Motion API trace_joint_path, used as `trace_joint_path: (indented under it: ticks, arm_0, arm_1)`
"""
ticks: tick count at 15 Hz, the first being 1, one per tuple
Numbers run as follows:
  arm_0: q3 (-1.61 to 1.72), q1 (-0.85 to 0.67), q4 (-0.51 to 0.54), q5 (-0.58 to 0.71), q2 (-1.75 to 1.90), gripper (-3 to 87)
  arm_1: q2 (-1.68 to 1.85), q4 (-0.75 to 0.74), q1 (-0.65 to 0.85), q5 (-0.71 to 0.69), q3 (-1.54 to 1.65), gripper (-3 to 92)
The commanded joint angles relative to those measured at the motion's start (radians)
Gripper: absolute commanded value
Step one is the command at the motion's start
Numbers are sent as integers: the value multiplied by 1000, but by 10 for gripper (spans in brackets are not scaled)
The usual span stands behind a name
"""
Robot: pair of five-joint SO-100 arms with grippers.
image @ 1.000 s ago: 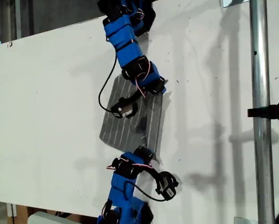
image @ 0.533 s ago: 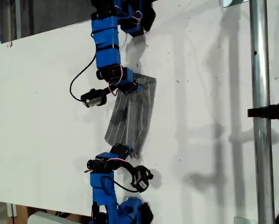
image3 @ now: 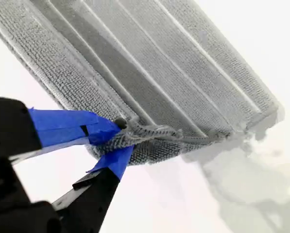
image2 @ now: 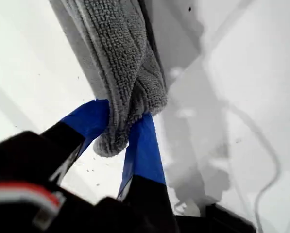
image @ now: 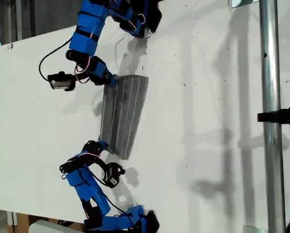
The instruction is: Grasp corners of a towel and fold twice.
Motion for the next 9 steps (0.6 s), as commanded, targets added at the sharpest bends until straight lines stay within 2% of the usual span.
trace_joint_path:
  ticks: [1,5,9]
  arm_0:
    - [-9,-15,32,31,80,-28]
    - [58,84,87,-55,91,-28]
    - [104,166,80,-135,25,-27]
  arm_1:
    - [67,0,-72,-6,3,-3]
    - [-9,-28,-308,218,114,-3]
    - [-17,-161,-331,308,298,-3]
